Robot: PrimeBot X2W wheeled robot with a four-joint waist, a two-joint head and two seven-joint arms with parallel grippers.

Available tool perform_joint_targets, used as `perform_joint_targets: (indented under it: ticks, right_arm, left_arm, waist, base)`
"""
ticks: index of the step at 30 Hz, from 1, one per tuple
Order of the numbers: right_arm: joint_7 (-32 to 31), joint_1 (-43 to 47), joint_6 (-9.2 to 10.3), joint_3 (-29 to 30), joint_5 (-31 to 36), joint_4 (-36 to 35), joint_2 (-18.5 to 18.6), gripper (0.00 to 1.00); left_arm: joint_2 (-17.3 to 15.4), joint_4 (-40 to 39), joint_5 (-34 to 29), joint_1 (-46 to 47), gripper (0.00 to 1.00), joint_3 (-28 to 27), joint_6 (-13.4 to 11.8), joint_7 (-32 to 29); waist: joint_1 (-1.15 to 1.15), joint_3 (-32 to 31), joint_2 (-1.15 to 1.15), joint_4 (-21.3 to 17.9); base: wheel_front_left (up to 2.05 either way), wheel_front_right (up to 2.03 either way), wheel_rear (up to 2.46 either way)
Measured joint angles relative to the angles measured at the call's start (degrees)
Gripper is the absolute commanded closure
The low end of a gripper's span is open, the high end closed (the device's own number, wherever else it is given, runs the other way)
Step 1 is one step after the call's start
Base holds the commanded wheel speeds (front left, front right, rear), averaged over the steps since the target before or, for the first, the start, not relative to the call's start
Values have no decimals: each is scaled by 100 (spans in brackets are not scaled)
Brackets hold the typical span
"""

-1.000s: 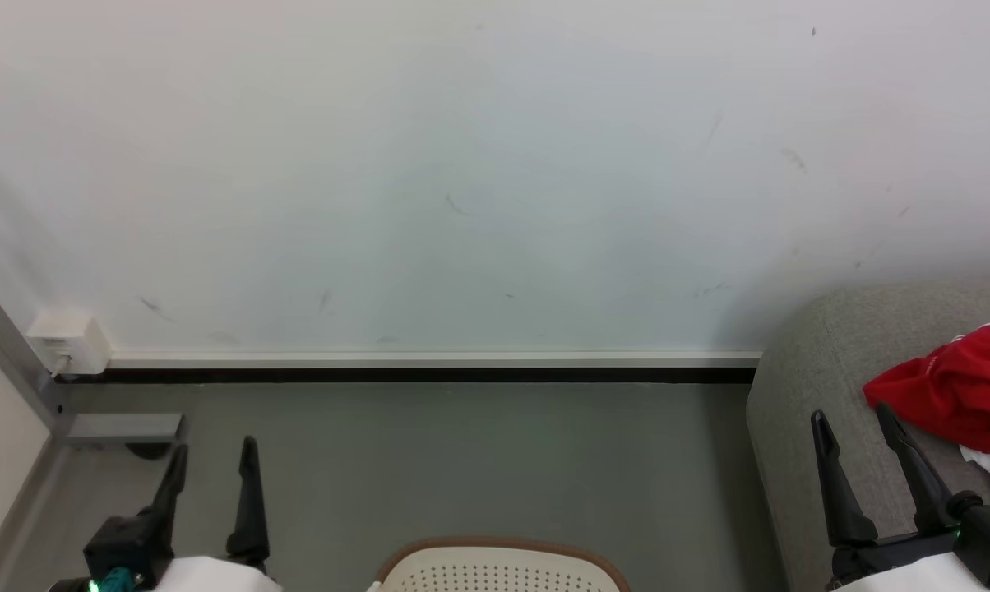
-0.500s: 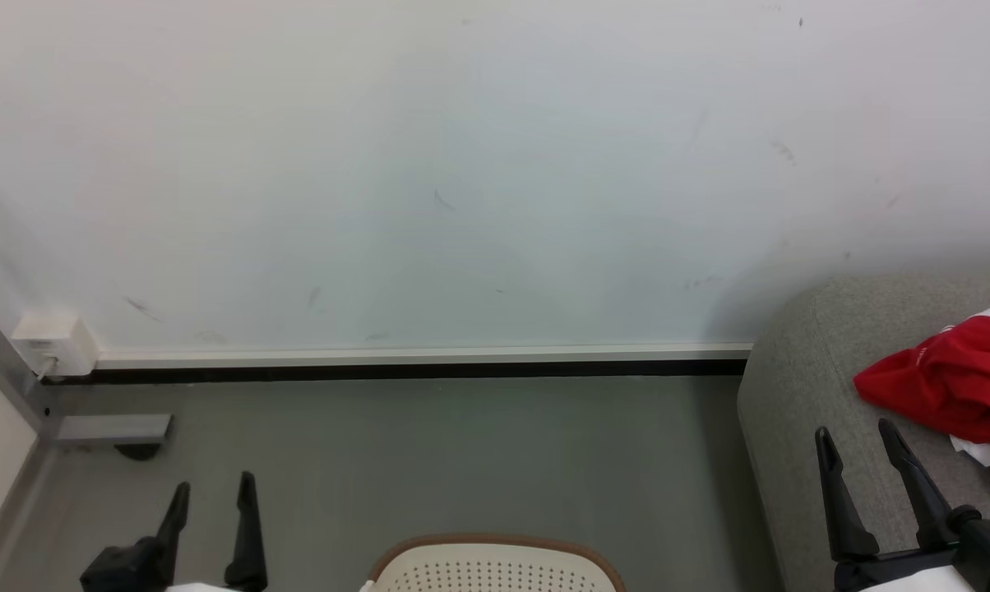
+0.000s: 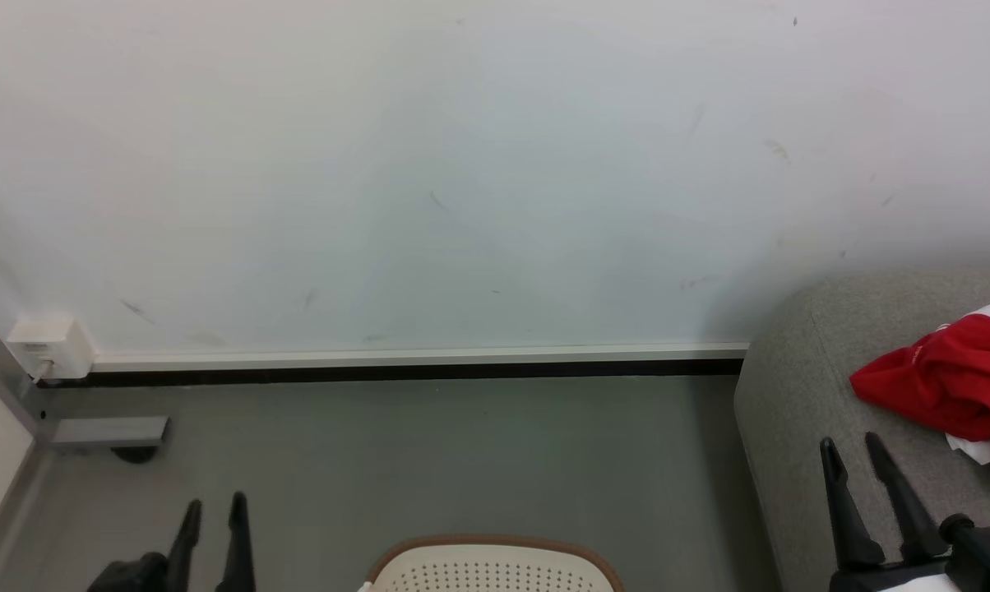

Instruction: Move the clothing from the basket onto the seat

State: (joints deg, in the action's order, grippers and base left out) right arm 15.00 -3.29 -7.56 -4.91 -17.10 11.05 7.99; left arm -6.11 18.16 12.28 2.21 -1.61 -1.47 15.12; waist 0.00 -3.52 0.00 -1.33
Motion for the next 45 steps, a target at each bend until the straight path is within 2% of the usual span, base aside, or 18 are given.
perform_joint_targets:
  ticks: [6, 22, 45]
  right_arm:
    - [-89, 180, 0, -27, -124, 225, -105, 100]
    - [-515, 145, 0, 204, -1661, 241, -200, 100]
    - [-1021, 13, 0, 501, -3434, 274, -282, 100]
  left_arm:
    - [112, 250, 98, -155, 100, 11, 9, -99]
    - [149, 144, 1774, -107, 100, -85, 196, -513]
    - [193, -24, 3642, 41, 100, -194, 397, -1007]
  waist:
    - [0, 6, 0, -1]
    - [0, 52, 0, 17]
    - [0, 116, 0, 42]
  base:
    - [0, 0, 0]
    - [0, 0, 0]
    - [0, 0, 0]
